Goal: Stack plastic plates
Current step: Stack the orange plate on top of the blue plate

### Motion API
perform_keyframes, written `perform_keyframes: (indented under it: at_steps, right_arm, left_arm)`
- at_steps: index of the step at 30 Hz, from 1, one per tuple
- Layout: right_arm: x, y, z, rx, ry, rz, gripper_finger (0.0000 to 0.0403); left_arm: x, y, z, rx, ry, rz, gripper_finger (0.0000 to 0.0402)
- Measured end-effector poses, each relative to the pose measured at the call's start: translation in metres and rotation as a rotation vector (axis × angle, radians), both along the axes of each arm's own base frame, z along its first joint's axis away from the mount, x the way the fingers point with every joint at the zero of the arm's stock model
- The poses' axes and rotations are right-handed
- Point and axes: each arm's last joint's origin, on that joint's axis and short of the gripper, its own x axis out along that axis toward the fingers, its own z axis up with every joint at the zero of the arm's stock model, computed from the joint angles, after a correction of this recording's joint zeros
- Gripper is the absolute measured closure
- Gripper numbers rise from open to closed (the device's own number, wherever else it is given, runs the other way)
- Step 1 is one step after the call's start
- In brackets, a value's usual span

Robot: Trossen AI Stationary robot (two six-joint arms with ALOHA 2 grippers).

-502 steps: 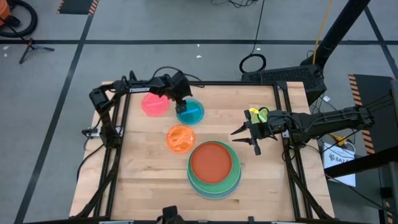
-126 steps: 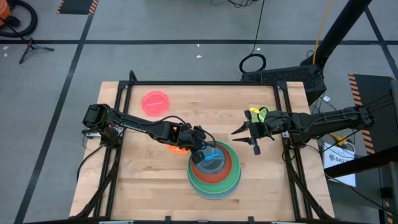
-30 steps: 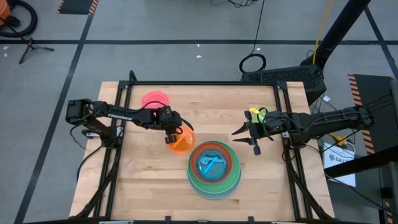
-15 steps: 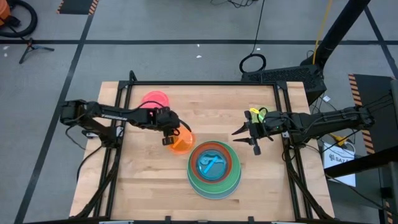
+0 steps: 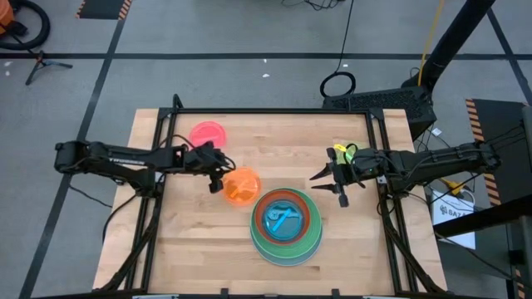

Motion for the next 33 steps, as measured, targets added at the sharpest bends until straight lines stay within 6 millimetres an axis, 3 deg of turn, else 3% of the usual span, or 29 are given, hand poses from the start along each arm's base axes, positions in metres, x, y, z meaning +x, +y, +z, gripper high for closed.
perform_keyframes:
  at_steps: [6, 12, 23, 33]
  right_arm:
    - [0.000, 0.000, 0.000, 0.000, -0.003, 0.000, 0.0294]
    - [0.000, 0.000, 0.000, -0.001, -0.005, 0.001, 0.0294]
    - [0.000, 0.000, 0.000, -0.002, -0.005, 0.001, 0.0294]
    - [0.000, 0.000, 0.000, -0.001, 0.001, 0.001, 0.0294]
  left_arm:
    - [-0.004, 0.002, -0.013, -0.034, 0.040, 0.158, 0.0273]
    - [-0.003, 0.002, -0.015, -0.053, 0.037, 0.186, 0.0271]
    - [-0.004, 0.004, -0.015, -0.020, 0.034, 0.251, 0.0167]
    - [-0.002, -0.001, -0.015, -0.090, 0.028, 0.198, 0.0156]
